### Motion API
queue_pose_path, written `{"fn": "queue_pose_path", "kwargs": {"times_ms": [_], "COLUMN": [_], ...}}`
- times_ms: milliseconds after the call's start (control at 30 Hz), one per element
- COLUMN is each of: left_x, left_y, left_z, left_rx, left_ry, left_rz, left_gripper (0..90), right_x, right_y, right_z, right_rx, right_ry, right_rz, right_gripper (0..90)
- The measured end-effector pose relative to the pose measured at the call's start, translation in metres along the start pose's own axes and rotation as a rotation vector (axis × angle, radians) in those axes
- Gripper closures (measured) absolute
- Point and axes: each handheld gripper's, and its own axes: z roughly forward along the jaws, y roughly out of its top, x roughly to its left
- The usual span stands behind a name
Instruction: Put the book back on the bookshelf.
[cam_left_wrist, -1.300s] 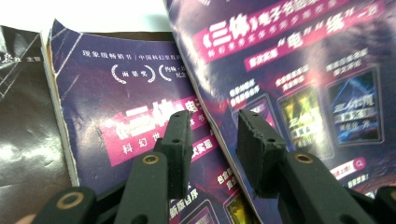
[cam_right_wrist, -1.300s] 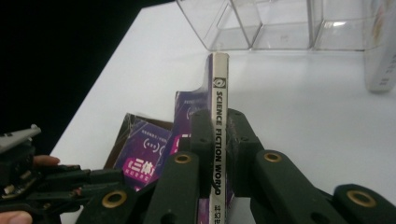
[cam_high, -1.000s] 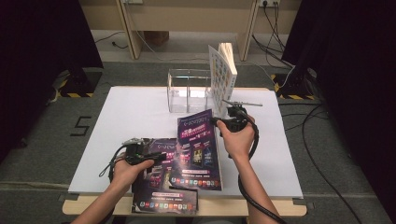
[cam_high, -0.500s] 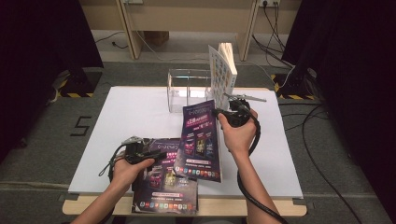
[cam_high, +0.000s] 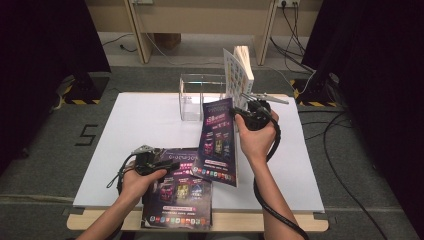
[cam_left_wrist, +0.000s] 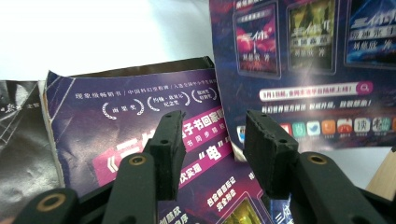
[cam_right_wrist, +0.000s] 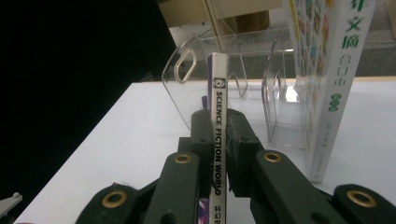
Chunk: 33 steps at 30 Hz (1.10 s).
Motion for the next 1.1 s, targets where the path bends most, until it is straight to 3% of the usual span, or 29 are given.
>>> {"fn": "queue_pose_path", "kwargs": {"times_ms": [533,1100], "left_x": [0.003,0.014], "left_y": [-0.009,-0.015], "left_z": [-0.004,-0.015], "left_rx": [-0.023,-0.043], "left_ry": [0.022,0.052], "left_rz": [0.015,-0.01], "left_gripper": [56.2,55.5], "right_x": [0.004,0.01], "right_y": [0.018,0.041], "right_z": [-0.006,-0.001], "right_rx": [-0.062,-0.121], "right_ry": [-0.019,-0.031], "right_rz": [-0.016,-0.047], "right_gripper": [83.5,83.5]}}
